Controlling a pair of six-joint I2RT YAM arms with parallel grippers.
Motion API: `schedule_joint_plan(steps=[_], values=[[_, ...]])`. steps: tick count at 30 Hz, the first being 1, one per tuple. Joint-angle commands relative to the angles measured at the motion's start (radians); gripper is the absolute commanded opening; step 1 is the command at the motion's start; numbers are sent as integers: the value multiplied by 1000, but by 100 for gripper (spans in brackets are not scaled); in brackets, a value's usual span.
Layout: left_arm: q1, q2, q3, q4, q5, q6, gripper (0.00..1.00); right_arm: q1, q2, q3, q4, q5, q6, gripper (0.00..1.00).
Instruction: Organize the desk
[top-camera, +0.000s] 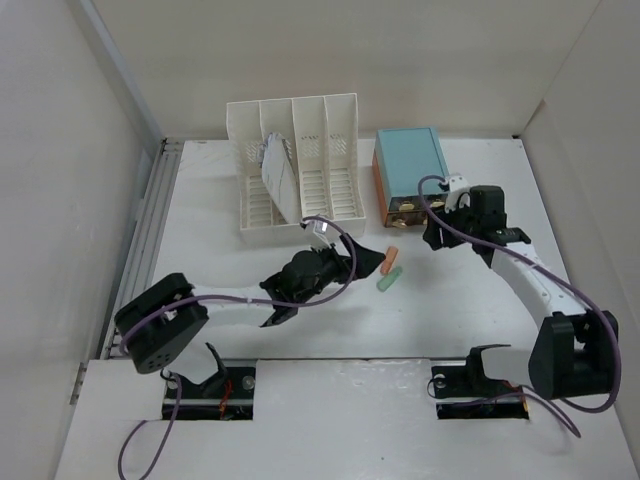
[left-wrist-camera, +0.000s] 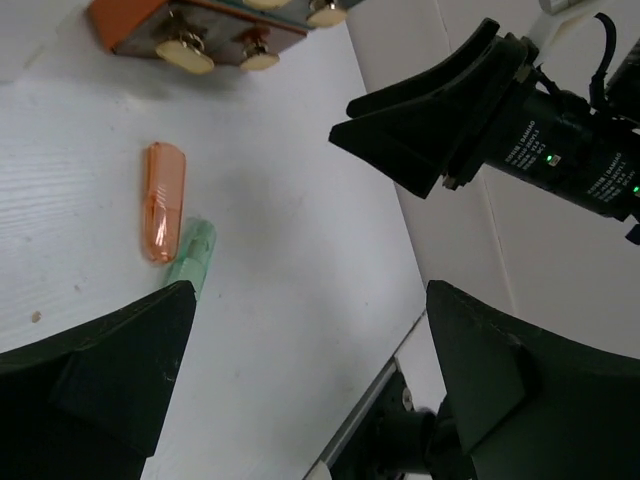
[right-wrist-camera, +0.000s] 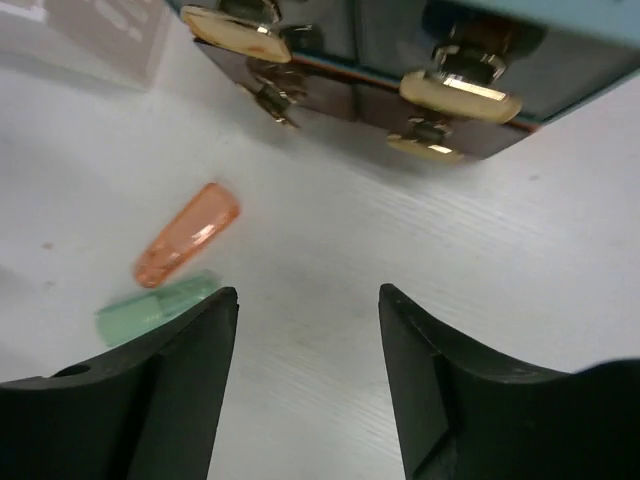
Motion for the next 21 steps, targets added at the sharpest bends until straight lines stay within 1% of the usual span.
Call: schedule_joint_plan(steps=[1,4,5,6,7,9,11,13,14,15,16,18,20,21], values=[[16,61,38,242,201,-42,100,-100,-47,-82,148,-275,239,65],[16,52,38,265,238,10,100,-177,-69,-148,190,-320,273,65],[16,41,38,253,248,19,100,-192,-69,-161,190,-367,273,67],[16,29,27,244,248,19,100,-204,-58,-175,199,-380,273,71],[16,17,18,244,248,33,100,-214,-49,-191,213,-380,305,73],[16,-22,-14,244,258,42,100,-223,-27,-247,262,-394,315,80],[16,-45,-36,244,258,42,100,-234,-3,-268,342,-382,324,80],[5,-78,-51,244,258,51,100,-244,87,-268,423,-412,353,77],[5,-89,-62,244,258,52,100,-255,124,-268,446,-412,393,75],[-4,-109,-62,235,258,52,100,-255,197,-255,478,-412,423,72],[-13,-121,-71,224,258,52,100,-279,230,-255,513,-423,448,72],[-27,-146,-85,224,248,61,100,-292,281,-244,625,-423,512,69],[-48,-180,-109,224,219,70,100,-304,338,-244,716,-437,555,69],[-48,-189,-109,212,219,79,100,-304,353,-224,716,-437,577,69]])
